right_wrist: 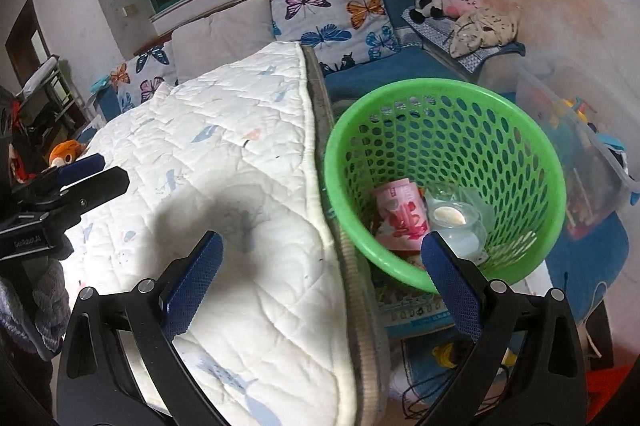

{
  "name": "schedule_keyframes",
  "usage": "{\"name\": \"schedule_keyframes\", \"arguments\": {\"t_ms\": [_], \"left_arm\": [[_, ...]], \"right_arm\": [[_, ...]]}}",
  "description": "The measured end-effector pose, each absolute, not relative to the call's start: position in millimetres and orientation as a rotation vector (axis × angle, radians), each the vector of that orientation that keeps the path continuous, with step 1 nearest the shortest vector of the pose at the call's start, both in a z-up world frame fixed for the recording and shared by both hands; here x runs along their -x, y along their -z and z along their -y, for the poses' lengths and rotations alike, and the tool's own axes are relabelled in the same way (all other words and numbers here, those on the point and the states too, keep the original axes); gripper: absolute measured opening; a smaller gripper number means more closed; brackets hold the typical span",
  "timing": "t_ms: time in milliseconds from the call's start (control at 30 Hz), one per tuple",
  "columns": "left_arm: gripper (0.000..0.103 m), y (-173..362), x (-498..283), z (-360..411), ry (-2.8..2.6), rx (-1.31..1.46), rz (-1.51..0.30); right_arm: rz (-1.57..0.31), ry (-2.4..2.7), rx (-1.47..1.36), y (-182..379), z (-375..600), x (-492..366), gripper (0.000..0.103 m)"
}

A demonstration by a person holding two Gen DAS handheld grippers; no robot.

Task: Collect trash

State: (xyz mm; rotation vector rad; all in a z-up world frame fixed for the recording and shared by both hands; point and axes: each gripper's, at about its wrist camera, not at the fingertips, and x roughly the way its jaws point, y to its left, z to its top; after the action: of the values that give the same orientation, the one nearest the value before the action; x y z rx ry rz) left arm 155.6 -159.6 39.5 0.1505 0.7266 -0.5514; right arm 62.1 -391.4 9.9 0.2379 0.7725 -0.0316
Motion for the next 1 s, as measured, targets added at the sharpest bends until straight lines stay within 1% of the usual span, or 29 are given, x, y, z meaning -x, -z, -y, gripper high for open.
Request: {"name": "schedule_keyframes", "arguments": {"t_ms": [667,1000], "left_arm": [[0.096,-37.6,-122.8,76.5,0.328,-0.098,-0.698],[0.096,-40.2,-113.3,51.0,0.225,-0.068,-0.672]], "right_arm": [[-0.770,-0.026,-0.176,-17.4,345.1,-62.7,0.098],[-0.763,-0.065,-0.154,-21.2,325.2,-65.9,0.098]]}}
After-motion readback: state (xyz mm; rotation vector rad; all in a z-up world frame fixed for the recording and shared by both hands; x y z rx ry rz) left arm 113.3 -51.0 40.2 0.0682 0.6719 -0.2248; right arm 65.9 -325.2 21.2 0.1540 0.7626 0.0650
